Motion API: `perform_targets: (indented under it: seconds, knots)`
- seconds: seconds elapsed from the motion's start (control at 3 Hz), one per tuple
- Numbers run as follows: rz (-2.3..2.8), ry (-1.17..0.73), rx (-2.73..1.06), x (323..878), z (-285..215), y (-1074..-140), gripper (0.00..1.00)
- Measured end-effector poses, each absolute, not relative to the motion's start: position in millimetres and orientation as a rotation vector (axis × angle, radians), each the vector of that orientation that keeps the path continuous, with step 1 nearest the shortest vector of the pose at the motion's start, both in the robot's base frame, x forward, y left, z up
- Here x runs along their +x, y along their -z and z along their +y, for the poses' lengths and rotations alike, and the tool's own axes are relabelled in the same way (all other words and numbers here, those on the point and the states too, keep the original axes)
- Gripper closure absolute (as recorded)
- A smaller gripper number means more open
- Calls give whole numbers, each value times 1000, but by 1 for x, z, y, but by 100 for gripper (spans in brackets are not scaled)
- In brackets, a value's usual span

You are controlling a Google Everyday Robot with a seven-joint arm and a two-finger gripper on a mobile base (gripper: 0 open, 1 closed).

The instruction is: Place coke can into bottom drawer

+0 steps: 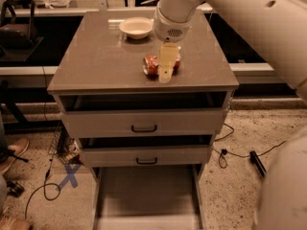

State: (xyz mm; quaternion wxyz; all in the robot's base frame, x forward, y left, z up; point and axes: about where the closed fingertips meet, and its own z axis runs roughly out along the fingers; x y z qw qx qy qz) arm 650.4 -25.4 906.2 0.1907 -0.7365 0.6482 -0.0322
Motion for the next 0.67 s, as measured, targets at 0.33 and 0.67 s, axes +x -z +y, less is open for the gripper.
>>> perform_targets:
  seconds: [0.33, 0.67]
  knots:
    - [1880, 116, -2099, 674, -17, -873, 0]
    - [1945, 150, -2092, 694, -22, -854, 0]
